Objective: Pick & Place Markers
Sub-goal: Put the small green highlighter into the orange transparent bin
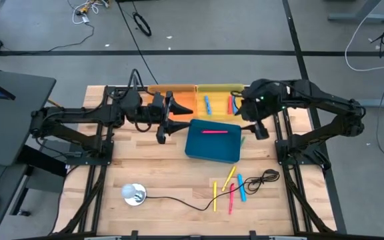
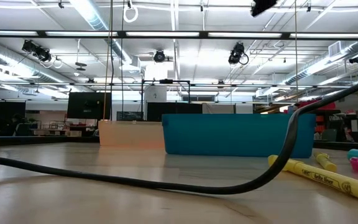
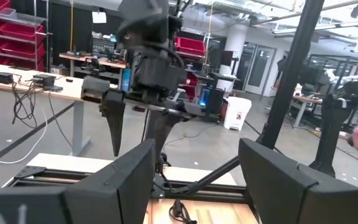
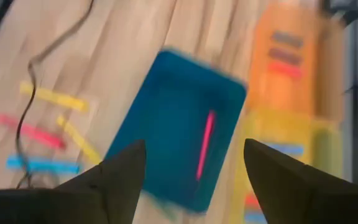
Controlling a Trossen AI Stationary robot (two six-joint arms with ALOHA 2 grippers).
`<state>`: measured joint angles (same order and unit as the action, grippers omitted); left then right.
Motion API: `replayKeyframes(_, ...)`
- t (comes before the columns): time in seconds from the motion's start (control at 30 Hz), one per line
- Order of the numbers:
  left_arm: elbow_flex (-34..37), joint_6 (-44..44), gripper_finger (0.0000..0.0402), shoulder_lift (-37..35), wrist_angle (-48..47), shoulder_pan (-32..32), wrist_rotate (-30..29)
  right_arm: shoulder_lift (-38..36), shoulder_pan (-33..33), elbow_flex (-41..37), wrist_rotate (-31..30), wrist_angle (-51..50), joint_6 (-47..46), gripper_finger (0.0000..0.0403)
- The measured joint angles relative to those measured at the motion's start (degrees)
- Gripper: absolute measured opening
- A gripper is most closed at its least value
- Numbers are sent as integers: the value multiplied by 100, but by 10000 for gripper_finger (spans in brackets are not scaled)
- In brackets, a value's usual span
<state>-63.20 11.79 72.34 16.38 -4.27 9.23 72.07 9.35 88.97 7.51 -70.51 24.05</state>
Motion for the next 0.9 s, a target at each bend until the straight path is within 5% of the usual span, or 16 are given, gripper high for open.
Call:
replayKeyframes(0.4,-2,4,236,0,0,2,2,0,462,-2,-72,-1950,574,274)
replayKeyframes(0.9,-7,258,236,2,0,0,212,4,775,-460,-355,-1886,1199,274)
